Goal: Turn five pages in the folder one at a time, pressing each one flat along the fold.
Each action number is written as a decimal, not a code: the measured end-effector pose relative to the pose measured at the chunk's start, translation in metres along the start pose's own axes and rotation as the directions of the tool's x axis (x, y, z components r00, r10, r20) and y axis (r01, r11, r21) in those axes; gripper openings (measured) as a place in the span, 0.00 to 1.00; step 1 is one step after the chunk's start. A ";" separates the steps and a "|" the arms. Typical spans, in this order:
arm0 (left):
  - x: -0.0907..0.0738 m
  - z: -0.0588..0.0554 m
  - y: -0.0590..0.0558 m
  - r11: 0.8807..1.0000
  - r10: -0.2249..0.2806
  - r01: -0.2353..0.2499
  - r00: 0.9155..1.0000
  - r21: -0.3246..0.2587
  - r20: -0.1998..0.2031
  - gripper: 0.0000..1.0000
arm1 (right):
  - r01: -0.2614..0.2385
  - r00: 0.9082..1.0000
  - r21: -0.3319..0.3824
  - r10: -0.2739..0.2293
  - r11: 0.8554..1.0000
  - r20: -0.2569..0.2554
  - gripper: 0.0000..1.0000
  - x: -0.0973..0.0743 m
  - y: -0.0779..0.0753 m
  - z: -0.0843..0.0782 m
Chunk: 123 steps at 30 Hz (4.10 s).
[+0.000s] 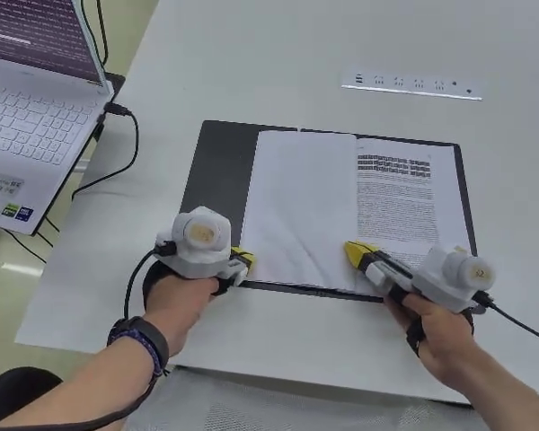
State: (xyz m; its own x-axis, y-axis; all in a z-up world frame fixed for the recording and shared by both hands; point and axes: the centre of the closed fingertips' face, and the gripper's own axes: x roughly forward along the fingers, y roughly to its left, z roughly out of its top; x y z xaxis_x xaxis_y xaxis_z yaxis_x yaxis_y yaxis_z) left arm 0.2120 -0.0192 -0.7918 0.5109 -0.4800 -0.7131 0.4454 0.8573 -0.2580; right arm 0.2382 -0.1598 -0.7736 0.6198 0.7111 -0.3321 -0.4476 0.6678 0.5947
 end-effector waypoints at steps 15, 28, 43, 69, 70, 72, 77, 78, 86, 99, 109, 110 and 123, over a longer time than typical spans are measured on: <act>0.000 0.001 0.001 1.000 -0.001 0.001 1.000 0.005 0.004 0.00 | -0.007 1.000 0.007 0.007 1.000 -0.025 0.00 -0.016 0.008 -0.023; 0.001 0.001 0.000 1.000 0.000 0.000 1.000 0.004 0.010 0.00 | -0.020 0.999 0.018 0.021 1.000 -0.050 0.00 -0.026 0.014 -0.032; 0.000 0.001 0.001 1.000 0.001 -0.001 1.000 -0.008 0.019 0.00 | -0.038 0.996 0.029 0.040 0.999 -0.078 0.00 -0.034 0.019 -0.040; -0.018 0.006 -0.009 0.997 -0.022 0.022 1.000 0.080 0.011 0.12 | 0.000 1.000 0.089 0.002 0.996 -0.022 0.08 -0.052 0.022 -0.019; -0.020 0.007 -0.009 0.996 -0.023 0.022 1.000 0.083 0.014 0.13 | 0.006 1.000 0.080 -0.004 0.997 -0.020 0.10 -0.054 0.021 -0.017; -0.025 0.011 -0.010 0.996 -0.025 0.023 0.999 0.087 0.024 0.16 | 0.017 0.999 0.045 -0.016 0.999 -0.030 0.15 -0.056 0.020 -0.014; -0.040 0.024 -0.015 0.994 -0.033 0.026 0.998 0.107 0.062 0.23 | 0.037 0.997 -0.048 -0.040 0.998 -0.063 0.27 -0.064 0.019 -0.009; -0.043 0.027 -0.015 0.993 -0.033 0.024 0.997 0.113 0.073 0.23 | 0.041 0.997 -0.063 -0.045 0.997 -0.062 0.29 -0.066 0.018 -0.007; -0.068 0.045 -0.018 0.990 -0.036 0.017 0.991 0.141 0.128 0.31 | 0.086 0.994 -0.166 -0.095 0.982 -0.046 0.39 -0.086 0.013 0.016; -0.110 0.072 -0.020 0.982 -0.025 -0.014 0.979 0.190 0.203 0.44 | 0.149 0.989 -0.235 -0.151 0.960 0.010 0.51 -0.123 0.009 0.041; -0.124 0.066 -0.028 0.976 -0.025 -0.023 0.976 0.216 0.215 0.56 | 0.157 0.986 -0.280 -0.167 0.947 -0.012 0.59 -0.131 0.012 0.032; -0.125 0.065 -0.029 0.975 -0.023 -0.027 0.976 0.219 0.219 0.56 | 0.156 0.986 -0.281 -0.165 0.947 -0.010 0.60 -0.131 0.013 0.032; -0.132 0.059 -0.031 0.973 0.002 -0.058 0.970 0.223 0.245 0.66 | 0.145 0.987 -0.313 -0.159 0.938 -0.019 0.65 -0.132 0.016 0.029</act>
State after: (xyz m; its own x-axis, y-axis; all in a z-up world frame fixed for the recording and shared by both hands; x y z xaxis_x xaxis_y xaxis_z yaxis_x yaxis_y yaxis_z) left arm 0.1742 0.0068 -0.6515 0.6763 -0.5094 -0.5321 0.5676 0.8208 -0.0644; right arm 0.1680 -0.2492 -0.6985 0.6710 0.5997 -0.4361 -0.5319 0.7990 0.2804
